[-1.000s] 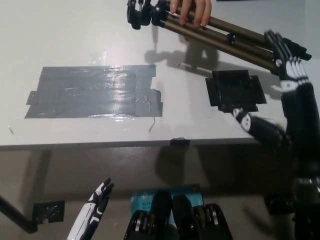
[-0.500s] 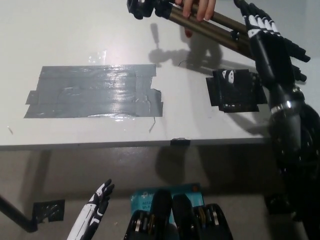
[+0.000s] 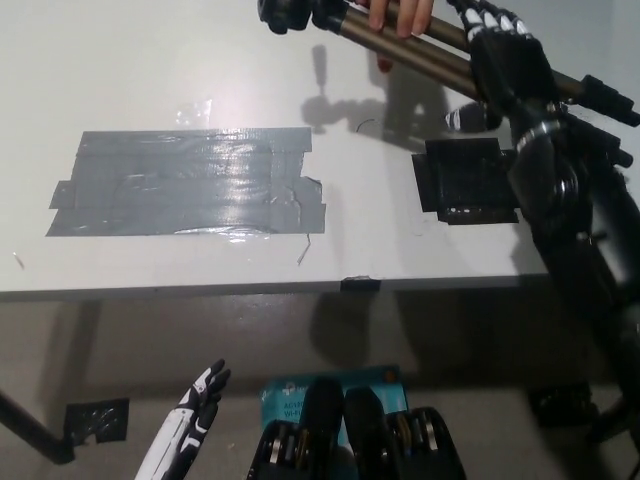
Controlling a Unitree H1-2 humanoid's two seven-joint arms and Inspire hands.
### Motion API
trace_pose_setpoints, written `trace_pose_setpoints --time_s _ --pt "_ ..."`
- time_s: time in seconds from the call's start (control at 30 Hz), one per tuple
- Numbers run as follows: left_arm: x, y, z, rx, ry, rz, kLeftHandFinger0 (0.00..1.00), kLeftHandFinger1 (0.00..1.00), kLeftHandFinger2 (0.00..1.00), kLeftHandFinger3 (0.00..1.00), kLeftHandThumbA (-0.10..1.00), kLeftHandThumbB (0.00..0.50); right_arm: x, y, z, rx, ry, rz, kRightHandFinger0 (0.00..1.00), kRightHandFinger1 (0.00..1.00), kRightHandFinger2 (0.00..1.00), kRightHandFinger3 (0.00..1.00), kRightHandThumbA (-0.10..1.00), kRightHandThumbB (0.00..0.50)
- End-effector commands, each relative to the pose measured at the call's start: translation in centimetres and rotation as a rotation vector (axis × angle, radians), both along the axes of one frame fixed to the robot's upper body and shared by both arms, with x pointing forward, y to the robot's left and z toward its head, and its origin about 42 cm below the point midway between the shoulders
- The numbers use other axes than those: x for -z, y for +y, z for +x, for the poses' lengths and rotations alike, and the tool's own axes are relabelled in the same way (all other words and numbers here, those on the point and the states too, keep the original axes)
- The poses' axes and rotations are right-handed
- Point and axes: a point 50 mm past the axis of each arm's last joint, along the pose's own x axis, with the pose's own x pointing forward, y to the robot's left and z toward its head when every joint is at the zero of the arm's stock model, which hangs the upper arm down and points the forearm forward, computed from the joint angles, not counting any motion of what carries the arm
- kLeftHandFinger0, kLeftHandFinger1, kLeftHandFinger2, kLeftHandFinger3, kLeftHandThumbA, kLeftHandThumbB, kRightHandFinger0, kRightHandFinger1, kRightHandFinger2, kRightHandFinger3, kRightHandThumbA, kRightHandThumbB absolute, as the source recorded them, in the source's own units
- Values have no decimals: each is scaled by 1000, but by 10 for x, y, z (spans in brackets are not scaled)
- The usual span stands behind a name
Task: A person hands a tripod to the robot which it grabs with its right hand and places in the middle of the table in front of it
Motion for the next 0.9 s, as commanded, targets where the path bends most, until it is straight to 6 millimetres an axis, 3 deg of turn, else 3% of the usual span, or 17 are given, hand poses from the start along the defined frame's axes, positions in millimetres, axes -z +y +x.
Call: trace_pose_setpoints --time_s 0.0,0.1,0.13,0.17,0.2,0.23,0.27,0.3,0.33,0.37,0.4,0.43,0.57,0.67,0.8,0.87 --pt "-13 -3 7 38 -63 8 1000 1000 1000 1000 1000 354 -60 -4 17 30 -146 -30 1000 1000 1000 1000 994 450" --pt "-14 -4 8 46 -69 4 1000 1000 1000 1000 1000 352 -69 -7 28 69 -176 -49 1000 1000 1000 1000 926 433" --pt "-14 -4 8 49 -71 5 1000 1000 1000 1000 1000 348 -68 -8 33 91 -228 -30 1000 1000 1000 1000 763 416" --pt "-15 -4 8 50 -71 6 1000 1000 1000 1000 1000 348 -67 -8 35 102 -252 -20 1000 1000 1000 1000 721 417" --pt "-15 -4 9 52 -74 6 1000 1000 1000 1000 1000 348 -67 -10 37 119 -308 42 757 692 771 866 442 357" --pt "-16 -5 10 54 -77 4 1000 1000 1000 1000 1000 347 -66 -12 37 138 -376 61 319 225 290 422 8 115" --pt "-18 -5 12 55 -78 3 1000 1000 1000 1000 1000 354 -65 -13 35 135 -404 75 3 75 298 391 -99 204" --pt "-18 -5 12 55 -77 3 1000 1000 1000 1000 1000 356 -64 -14 34 129 -408 87 1 70 391 479 -100 197" --pt "-20 -5 13 55 -75 4 1000 1000 1000 1000 1000 364 -62 -15 34 123 -411 103 0 252 661 722 -100 184" --pt "-21 -5 14 59 -73 10 1000 1000 1000 1000 1000 365 -59 -15 33 125 -393 118 31 425 855 870 -100 169" --pt "-22 -5 14 59 -73 11 1000 1000 1000 1000 1000 365 -59 -15 33 126 -392 119 21 467 892 894 -100 170" --pt "-22 -5 16 64 -75 13 1000 1000 1000 1000 1000 360 -54 -16 33 116 -415 106 50 512 921 901 -100 202" --pt "-20 -6 16 64 -83 13 1000 1000 1000 1000 1000 357 -49 -16 30 100 -440 87 11 558 956 956 -100 195" --pt "-21 -5 17 57 -80 16 1000 1000 1000 1000 1000 368 -53 -14 29 86 -454 84 66 646 994 994 -100 184" --pt "-22 -6 19 63 -72 19 1000 1000 1000 1000 1000 362 -55 -15 28 77 -479 77 87 661 1000 972 -100 187" --pt "-21 -5 18 62 -70 22 1000 1000 1000 1000 1000 365 -52 -14 27 76 -492 56 60 620 965 948 -100 201"
